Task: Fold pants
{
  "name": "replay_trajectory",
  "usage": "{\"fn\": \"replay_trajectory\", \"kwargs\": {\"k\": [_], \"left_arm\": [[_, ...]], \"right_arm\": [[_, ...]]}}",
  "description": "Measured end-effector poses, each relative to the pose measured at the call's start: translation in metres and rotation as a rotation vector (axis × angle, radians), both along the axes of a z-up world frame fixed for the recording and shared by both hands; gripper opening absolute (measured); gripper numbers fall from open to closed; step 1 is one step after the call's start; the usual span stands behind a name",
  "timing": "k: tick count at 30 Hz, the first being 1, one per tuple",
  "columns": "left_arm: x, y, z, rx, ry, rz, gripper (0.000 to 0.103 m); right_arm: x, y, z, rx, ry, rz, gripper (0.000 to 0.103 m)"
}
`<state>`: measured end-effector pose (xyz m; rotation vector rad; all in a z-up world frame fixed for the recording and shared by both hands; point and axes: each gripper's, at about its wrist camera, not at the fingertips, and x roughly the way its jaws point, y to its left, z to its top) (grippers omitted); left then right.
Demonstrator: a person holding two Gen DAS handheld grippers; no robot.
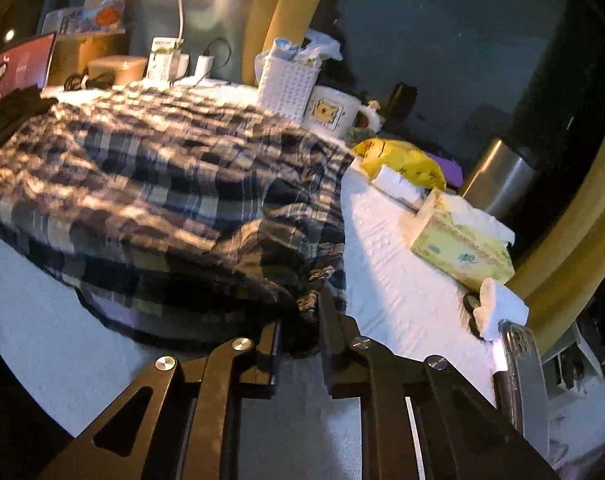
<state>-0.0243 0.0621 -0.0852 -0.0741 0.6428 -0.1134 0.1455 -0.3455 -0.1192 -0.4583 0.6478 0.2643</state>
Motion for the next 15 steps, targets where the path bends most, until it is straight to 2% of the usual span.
{"fn": "replay_trajectory", "kwargs": {"k": [2, 7, 15], "left_arm": [[0.002, 0.000, 0.007, -0.012, -0.026, 0.013, 0.007], [0.010, 0.002, 0.026, 0.018, -0.080, 0.026, 0.007], [0.041, 0.008, 0.048, 0.025, -0.143, 0.043, 0.007]], "right_arm": [[-0.002, 0.003, 0.008, 0.007, -0.024, -0.003, 0.015], [0.000, 0.000, 0.029, 0.068, -0.072, -0.021, 0.015], [0.020, -0.005, 0.048, 0.161, -0.093, -0.063, 0.015]]}}
